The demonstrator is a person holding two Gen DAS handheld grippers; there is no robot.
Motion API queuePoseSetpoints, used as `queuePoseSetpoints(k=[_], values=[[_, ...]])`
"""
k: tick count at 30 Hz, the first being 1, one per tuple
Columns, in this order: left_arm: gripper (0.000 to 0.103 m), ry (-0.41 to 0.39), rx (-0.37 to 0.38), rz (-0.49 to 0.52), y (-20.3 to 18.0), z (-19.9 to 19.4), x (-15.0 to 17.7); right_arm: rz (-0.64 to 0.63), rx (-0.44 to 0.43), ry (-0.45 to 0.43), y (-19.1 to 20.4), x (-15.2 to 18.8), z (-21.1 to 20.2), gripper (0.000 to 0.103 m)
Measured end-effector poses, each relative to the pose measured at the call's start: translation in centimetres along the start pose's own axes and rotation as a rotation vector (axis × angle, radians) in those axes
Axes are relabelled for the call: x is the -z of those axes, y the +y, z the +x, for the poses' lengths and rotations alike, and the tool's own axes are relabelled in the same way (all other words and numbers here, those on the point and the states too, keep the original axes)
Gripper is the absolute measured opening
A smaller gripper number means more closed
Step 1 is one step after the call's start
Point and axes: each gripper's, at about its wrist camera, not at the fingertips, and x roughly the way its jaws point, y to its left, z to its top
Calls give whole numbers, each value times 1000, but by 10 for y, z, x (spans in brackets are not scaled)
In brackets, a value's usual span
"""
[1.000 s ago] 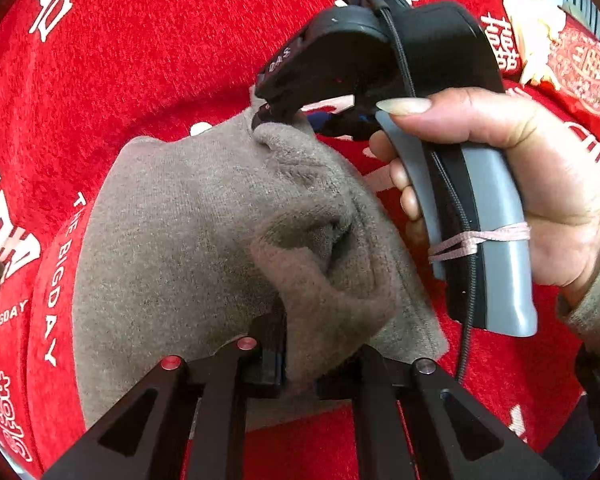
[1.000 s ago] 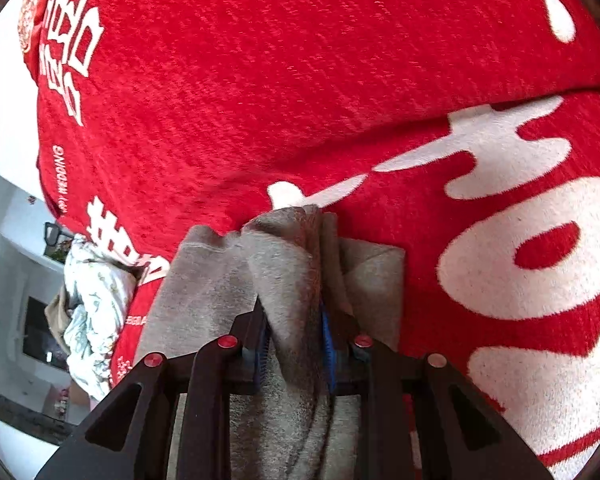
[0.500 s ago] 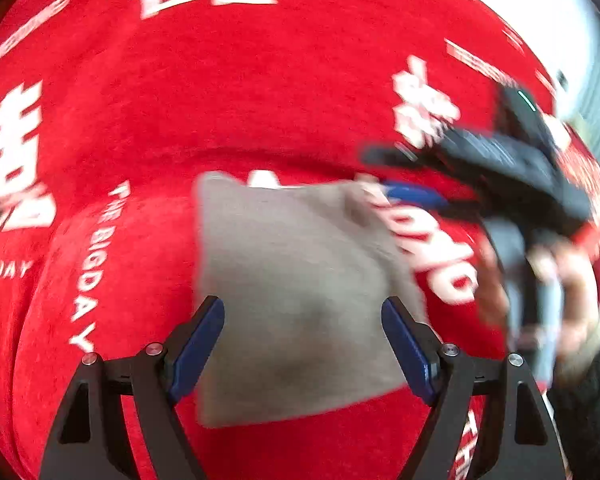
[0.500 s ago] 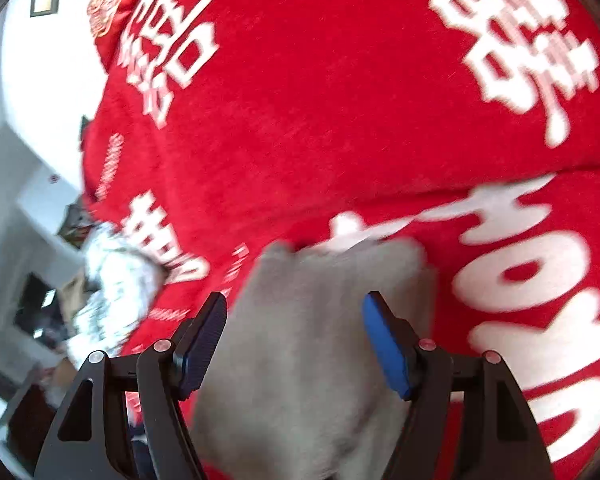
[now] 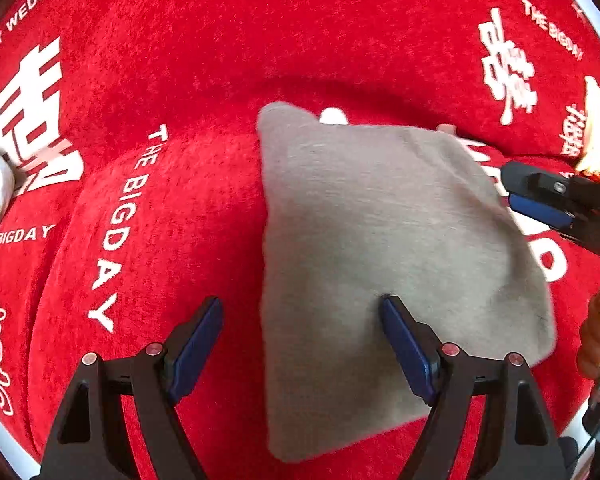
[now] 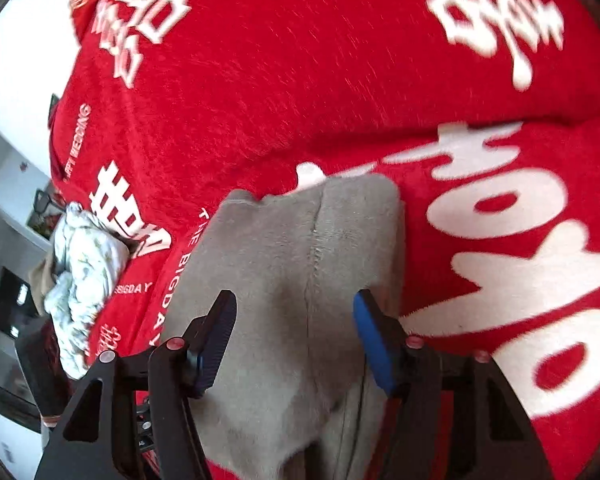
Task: Fold small clothes
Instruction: 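Open the right tool and move both tools to the folded bundle's side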
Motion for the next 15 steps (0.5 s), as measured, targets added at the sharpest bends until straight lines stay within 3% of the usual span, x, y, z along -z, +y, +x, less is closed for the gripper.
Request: queuePoseSetpoints(k=[4,9,13,15], values=[[82,-14,13,-7,1,-11,4,-52,-69,-36,23,22,-23,72],[82,-23,3,-12,9,-18,14,-46,-117,18,27,50,-16,72],[82,-11,-7,-27,21,-19,23,-20,16,43,8,66,1,71],[82,-4,-5,-32,28,-18,28,9,-9,18,-4,72,-1,67]])
